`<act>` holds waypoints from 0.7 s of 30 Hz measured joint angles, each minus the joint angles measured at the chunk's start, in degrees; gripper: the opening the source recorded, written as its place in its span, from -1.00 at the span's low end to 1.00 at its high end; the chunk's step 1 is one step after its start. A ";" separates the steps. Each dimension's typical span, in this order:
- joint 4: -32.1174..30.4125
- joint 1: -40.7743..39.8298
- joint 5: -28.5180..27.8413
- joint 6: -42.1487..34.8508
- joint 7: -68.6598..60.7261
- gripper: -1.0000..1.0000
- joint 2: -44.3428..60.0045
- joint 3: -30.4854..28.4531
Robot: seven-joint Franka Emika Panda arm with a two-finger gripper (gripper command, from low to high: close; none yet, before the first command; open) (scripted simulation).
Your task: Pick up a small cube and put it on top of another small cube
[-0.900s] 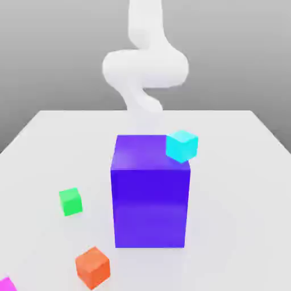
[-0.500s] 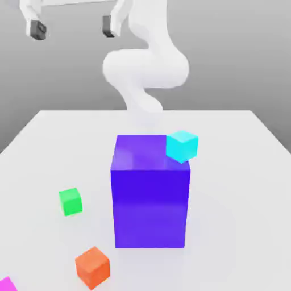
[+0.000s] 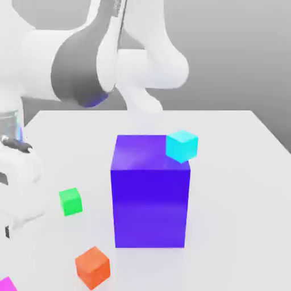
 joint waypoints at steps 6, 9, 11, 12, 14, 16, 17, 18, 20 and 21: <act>2.42 -3.43 3.32 2.92 0.61 0.00 12.62 -0.46; 3.89 -4.48 4.65 7.10 -0.09 0.00 18.83 0.56; 4.21 -4.70 4.91 8.09 -0.26 -1.00 20.17 0.81; 4.21 -4.70 4.92 8.09 -0.26 -1.00 20.17 0.82; 4.21 -4.71 4.97 8.11 -0.31 -1.00 20.17 0.83; 4.37 -4.80 5.14 8.61 -0.42 -1.00 20.84 0.95; 4.20 -4.68 5.03 8.07 -0.33 -1.00 20.15 0.79; 3.87 -4.45 4.78 7.02 -0.16 -1.00 18.78 0.49; 2.99 -3.92 4.06 4.28 0.34 -1.00 15.16 -0.22; 2.22 -3.78 4.09 3.08 0.83 -1.00 13.18 -0.47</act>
